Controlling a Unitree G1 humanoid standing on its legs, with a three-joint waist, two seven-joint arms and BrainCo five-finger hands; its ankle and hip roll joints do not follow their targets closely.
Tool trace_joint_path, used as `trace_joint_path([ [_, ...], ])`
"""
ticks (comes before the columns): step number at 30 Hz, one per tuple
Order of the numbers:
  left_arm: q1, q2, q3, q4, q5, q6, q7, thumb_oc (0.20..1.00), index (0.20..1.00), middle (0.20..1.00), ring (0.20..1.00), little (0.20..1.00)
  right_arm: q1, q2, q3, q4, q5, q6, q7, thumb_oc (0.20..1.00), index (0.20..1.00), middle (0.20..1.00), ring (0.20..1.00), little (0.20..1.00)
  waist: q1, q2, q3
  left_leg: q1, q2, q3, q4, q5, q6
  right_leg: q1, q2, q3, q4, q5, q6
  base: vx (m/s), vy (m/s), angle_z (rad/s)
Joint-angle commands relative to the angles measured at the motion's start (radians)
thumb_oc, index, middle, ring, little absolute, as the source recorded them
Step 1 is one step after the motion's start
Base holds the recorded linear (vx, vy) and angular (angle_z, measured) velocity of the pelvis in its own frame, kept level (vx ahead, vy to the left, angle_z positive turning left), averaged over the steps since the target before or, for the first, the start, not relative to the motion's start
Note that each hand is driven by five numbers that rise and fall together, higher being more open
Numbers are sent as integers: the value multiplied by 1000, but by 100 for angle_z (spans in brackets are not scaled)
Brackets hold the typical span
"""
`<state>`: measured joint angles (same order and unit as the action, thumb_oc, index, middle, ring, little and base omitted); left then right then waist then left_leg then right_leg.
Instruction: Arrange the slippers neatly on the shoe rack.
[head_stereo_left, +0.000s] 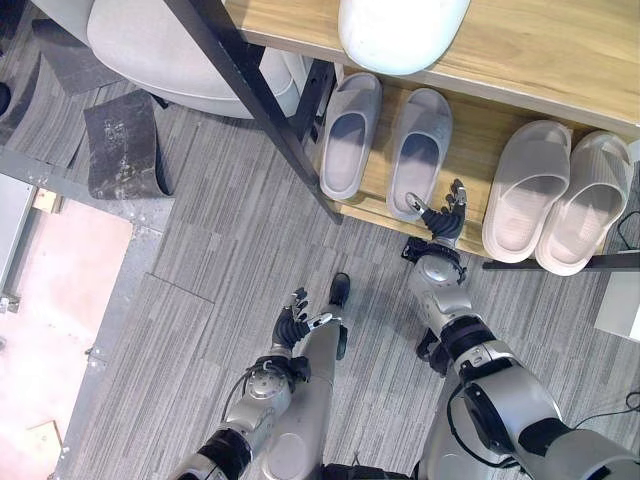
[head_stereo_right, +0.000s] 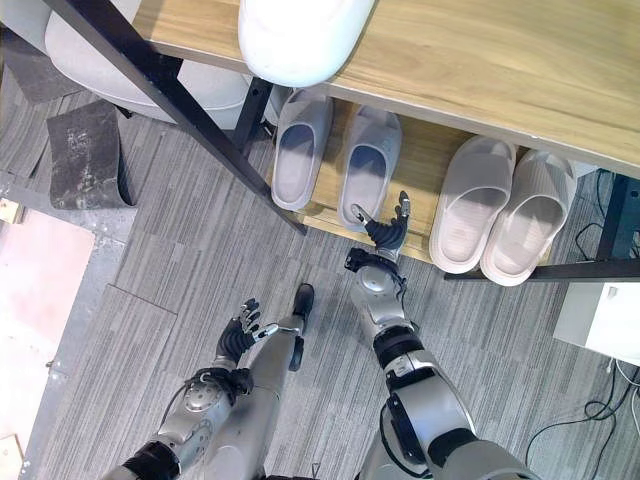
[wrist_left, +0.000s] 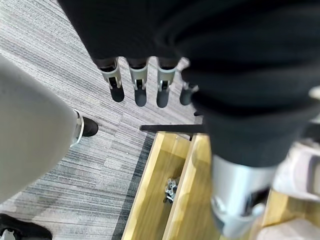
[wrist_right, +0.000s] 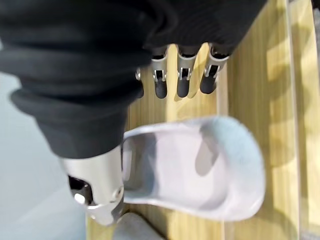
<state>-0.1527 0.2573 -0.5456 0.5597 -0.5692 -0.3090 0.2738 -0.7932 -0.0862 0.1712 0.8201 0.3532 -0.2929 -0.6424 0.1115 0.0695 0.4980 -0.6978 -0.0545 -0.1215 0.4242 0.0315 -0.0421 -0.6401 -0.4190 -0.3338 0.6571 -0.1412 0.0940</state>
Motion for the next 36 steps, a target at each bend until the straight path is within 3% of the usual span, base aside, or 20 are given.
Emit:
trace_joint_path([
  [1,-1,11,-8,-57,11,-22,-15,1000,1000,1000,1000,1000,-67,-1,27,19,11,17,77,1000,1000,1000,1000,1000,48,33,21,21,-17,8,150,-195,18,42,20,-12,-29,-34,52,0,0,0],
  [7,1,24,-16,-60,4,-28,-37,1000,1000,1000,1000,1000,-209,-70,52,61,-27,46,94,1000,1000,1000,1000,1000,85,37,22,11,-29,-1,153,-193,20,42,14,-20,-25,-37,54,12,-5,4],
  [17,-16,16,-22,-42,-13,-26,-42,1000,1000,1000,1000,1000,-269,-77,72,77,18,50,133,1000,1000,1000,1000,1000,96,24,22,-3,-32,-1,177,-206,23,31,9,-15,2,-50,54,13,-1,1],
  [28,0,5,-1,-30,-10,-19,-30,1000,1000,1000,1000,1000,-204,-120,88,-84,-70,50,107,1000,1000,1000,1000,1000,62,-1,22,-7,-28,1,206,-222,23,24,16,5,38,-72,45,5,0,1],
  [36,27,-9,50,-23,3,-23,-19,1000,1000,1000,1000,1000,31,-110,29,-329,-212,44,35,1000,1000,1000,1000,1000,20,-18,18,127,-7,6,140,-220,21,148,30,-8,-28,-51,55,36,-4,-3],
])
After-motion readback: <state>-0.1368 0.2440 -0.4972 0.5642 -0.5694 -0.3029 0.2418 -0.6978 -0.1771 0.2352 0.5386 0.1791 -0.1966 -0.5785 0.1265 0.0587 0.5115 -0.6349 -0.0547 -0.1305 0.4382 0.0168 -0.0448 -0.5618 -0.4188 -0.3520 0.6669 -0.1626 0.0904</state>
